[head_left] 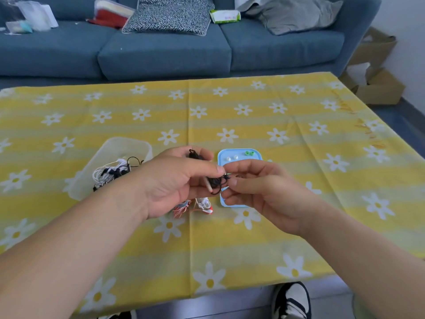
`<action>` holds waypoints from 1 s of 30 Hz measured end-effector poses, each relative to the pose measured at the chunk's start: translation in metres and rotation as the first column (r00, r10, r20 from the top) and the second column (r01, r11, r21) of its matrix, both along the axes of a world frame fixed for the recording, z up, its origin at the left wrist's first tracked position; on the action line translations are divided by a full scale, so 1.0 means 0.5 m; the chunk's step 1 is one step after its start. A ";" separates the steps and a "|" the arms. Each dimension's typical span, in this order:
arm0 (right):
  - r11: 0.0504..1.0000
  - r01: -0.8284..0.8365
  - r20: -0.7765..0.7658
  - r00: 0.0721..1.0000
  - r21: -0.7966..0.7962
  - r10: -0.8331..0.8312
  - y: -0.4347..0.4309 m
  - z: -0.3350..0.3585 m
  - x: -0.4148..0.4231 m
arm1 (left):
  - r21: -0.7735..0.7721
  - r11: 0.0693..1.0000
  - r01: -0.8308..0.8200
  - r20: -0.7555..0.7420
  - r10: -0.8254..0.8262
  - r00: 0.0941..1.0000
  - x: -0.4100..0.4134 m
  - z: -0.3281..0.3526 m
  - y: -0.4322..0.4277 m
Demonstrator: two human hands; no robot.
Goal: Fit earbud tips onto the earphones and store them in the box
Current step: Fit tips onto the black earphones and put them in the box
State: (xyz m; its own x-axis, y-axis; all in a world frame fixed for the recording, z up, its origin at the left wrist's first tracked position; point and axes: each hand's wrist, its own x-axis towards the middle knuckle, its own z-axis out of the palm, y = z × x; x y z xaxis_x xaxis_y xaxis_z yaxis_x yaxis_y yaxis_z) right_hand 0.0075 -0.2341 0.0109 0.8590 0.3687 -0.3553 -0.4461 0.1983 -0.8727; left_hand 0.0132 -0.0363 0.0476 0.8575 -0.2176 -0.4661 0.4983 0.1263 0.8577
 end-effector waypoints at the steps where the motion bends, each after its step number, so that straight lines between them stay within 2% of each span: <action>1: 1.000 0.006 0.019 1.000 -0.006 -0.005 -0.001 0.000 0.001 | -0.001 1.000 -0.012 0.001 0.012 1.000 0.000 -0.001 -0.002; 3: 0.999 0.017 0.077 0.997 -0.043 -0.014 -0.002 0.001 0.000 | 0.014 1.000 -0.016 0.024 0.015 1.000 -0.001 -0.007 -0.008; 7: 0.980 0.066 0.233 0.972 -0.190 -0.020 0.000 0.000 -0.003 | 0.137 0.990 -0.041 0.125 0.024 0.992 -0.002 -0.025 -0.013; 11: 0.976 0.089 0.211 0.976 -0.199 -0.046 -0.002 0.001 -0.002 | 0.252 0.968 -0.016 0.200 -0.035 0.979 -0.005 -0.025 -0.008; 15: 0.964 0.049 0.200 0.980 -0.261 0.004 0.000 0.003 -0.001 | 0.504 0.863 -0.023 0.355 -0.182 0.917 -0.014 -0.024 -0.007; 19: 0.954 0.018 0.190 0.981 -0.298 0.041 0.003 0.002 0.002 | 0.605 0.796 -0.013 0.369 -0.266 0.890 -0.019 -0.022 -0.002; 25: 0.979 0.051 0.058 0.998 -0.198 -0.040 0.007 -0.001 0.008 | 0.649 0.757 -0.077 0.388 -0.243 0.889 -0.018 -0.031 -0.002; 30: 0.998 0.060 -0.112 0.992 -0.013 -0.061 0.004 0.004 0.014 | 0.587 0.804 -0.097 0.414 -0.195 0.889 -0.010 -0.036 0.010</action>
State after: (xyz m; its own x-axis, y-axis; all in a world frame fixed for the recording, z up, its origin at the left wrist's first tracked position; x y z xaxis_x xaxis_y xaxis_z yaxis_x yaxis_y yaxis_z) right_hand 0.0146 -0.2320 0.0129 0.8341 0.3136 -0.4539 -0.5287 0.2193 -0.8200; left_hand 0.0085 -0.0314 0.0294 0.9921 -0.0797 -0.0973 0.0477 -0.4776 0.8773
